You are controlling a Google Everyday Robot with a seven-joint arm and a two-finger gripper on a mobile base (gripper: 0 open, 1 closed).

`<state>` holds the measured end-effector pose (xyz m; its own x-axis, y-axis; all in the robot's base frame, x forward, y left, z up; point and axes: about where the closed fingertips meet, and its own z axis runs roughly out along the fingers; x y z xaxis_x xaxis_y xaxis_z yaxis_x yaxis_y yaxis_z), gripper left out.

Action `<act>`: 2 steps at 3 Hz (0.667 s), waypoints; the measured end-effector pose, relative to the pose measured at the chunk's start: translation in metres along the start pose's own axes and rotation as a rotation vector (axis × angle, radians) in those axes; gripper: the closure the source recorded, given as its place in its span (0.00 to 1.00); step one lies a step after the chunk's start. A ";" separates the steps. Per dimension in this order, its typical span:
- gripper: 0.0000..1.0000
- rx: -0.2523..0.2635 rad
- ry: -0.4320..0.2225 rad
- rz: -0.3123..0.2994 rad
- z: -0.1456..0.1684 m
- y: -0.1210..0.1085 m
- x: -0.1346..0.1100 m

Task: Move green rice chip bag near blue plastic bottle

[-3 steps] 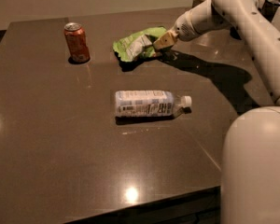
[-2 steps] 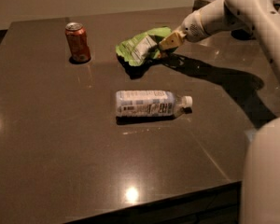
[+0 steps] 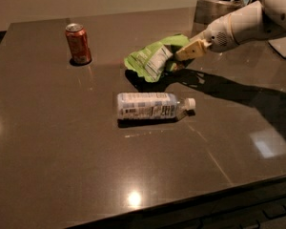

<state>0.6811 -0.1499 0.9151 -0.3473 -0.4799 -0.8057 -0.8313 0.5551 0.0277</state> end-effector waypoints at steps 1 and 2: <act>0.84 -0.033 0.017 0.003 -0.015 0.021 0.017; 0.53 -0.068 0.054 0.003 -0.019 0.037 0.031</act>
Offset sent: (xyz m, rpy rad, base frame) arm -0.0671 -0.0139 -0.0142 -0.0318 0.0844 0.0682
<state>0.6313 -0.1573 0.9026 -0.3713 -0.5151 -0.7726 -0.8572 0.5099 0.0720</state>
